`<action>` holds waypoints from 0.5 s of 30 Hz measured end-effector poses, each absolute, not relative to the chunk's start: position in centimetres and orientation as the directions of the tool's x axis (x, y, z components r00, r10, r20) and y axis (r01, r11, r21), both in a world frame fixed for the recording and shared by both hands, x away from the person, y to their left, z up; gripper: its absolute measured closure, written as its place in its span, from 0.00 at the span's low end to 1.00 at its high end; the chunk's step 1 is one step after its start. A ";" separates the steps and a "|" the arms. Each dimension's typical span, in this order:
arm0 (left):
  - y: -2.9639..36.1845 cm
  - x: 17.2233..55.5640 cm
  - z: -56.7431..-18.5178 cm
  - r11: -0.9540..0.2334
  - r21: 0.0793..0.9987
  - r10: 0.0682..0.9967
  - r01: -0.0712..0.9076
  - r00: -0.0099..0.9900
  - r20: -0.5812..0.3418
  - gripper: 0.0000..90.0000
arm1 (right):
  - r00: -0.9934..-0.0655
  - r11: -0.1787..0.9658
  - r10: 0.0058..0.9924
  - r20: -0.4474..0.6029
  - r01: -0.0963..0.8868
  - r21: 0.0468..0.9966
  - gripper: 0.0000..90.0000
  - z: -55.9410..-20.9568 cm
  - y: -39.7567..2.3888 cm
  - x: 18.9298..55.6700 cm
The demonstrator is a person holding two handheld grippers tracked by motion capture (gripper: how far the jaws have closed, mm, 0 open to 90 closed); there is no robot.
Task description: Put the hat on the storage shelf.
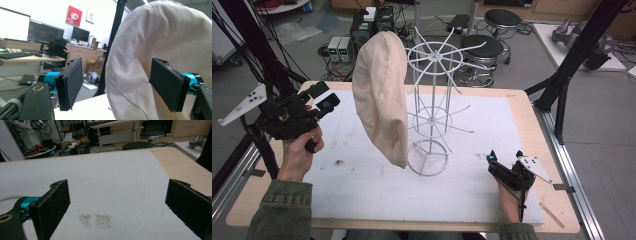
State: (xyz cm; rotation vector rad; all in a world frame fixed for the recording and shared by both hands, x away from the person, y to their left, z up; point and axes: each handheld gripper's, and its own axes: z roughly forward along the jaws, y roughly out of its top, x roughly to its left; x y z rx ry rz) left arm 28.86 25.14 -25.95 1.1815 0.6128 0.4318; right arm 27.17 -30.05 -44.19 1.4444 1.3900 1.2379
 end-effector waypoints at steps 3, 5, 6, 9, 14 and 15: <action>25.4 28.5 -26.6 0.322 0.947 0.618 0.004 0.757 -0.213 0.30 | -0.063 -0.118 0.988 0.137 0.245 0.962 0.05 -44.2 -30.0 27.1; 25.6 28.3 -27.1 0.313 0.950 0.626 0.011 0.749 -0.215 0.30 | -0.064 -0.119 0.988 0.139 0.246 0.962 0.05 -44.2 -30.0 27.1; 25.8 28.2 -27.4 0.306 0.952 0.631 0.012 0.746 -0.212 0.30 | -0.064 -0.119 0.988 0.139 0.246 0.962 0.05 -44.2 -30.1 27.1; 26.1 27.9 -28.4 0.311 0.950 0.629 0.026 0.744 -0.226 0.30 | -0.064 -0.120 0.988 0.139 0.246 0.962 0.05 -44.2 -30.1 27.1; 26.5 27.5 -30.3 0.309 0.950 0.637 0.046 0.732 -0.242 0.30 | -0.063 -0.118 0.988 0.138 0.247 0.962 0.05 -44.2 -30.0 27.1; 26.6 27.4 -30.6 0.308 0.950 0.638 0.051 0.730 -0.246 0.30 | -0.063 -0.118 0.989 0.137 0.245 0.962 0.05 -44.2 -30.0 27.1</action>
